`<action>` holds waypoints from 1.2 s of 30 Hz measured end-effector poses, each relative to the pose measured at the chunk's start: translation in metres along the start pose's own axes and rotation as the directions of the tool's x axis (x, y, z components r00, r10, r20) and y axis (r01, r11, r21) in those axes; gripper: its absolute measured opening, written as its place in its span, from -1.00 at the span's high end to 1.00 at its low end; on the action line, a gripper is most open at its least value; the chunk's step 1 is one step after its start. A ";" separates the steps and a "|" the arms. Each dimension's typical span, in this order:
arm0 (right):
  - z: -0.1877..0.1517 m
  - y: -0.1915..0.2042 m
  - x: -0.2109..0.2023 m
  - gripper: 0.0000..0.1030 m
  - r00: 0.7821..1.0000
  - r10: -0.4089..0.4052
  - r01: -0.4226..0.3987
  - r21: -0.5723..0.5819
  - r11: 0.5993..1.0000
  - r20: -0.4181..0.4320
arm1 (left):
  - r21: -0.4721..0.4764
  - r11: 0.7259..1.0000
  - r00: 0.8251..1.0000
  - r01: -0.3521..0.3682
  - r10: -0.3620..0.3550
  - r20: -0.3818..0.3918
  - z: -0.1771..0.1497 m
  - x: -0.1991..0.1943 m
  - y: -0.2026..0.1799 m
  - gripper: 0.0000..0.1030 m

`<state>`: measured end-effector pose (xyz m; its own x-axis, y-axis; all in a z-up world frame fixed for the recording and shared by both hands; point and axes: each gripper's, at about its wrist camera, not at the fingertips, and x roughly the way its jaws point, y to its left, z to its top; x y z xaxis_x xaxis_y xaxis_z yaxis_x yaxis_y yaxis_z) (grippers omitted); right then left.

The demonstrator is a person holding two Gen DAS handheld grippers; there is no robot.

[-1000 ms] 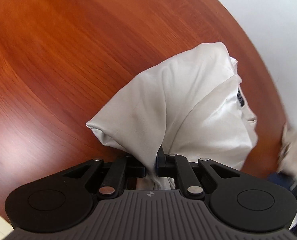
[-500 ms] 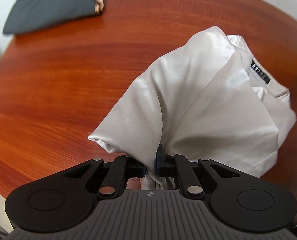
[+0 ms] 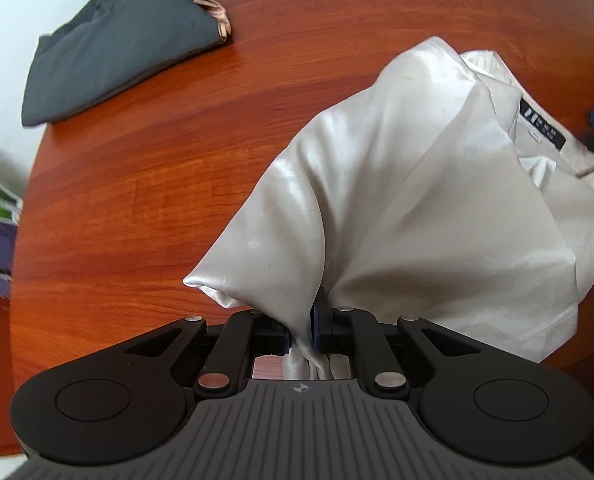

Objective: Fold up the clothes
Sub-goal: 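Lift the shirt bundle with the left gripper while the right gripper opens and repositions, then close the right gripper on the shirt beside the left gripper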

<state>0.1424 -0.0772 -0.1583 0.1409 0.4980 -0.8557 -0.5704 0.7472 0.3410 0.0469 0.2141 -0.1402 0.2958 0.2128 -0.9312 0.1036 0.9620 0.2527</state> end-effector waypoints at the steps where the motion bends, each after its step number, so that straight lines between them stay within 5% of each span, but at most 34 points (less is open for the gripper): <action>1: 0.001 0.002 0.002 0.00 1.000 0.004 -0.004 -0.001 1.000 -0.002 | 0.010 1.000 1.000 -0.003 0.003 -0.001 -0.002 -0.002 0.001 0.78; 16: -0.020 0.030 0.000 0.10 0.997 0.051 -0.047 0.073 0.996 -0.063 | 0.019 1.000 1.000 0.010 -0.010 0.004 -0.007 0.000 0.011 0.78; 31: -0.018 0.037 0.005 0.11 0.998 0.064 -0.063 0.144 0.988 -0.002 | -0.008 1.000 1.000 0.025 -0.025 0.011 -0.008 0.000 0.013 0.77; 36: -0.004 0.037 0.015 0.33 0.998 0.070 -0.070 0.166 0.984 0.010 | -0.020 0.999 0.999 0.030 -0.030 0.012 -0.008 0.000 0.015 0.74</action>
<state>0.1198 -0.0438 -0.1597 0.1090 0.5534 -0.8258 -0.4370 0.7728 0.4602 0.0407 0.2304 -0.1387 0.3040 0.1820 -0.9351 0.0934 0.9712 0.2194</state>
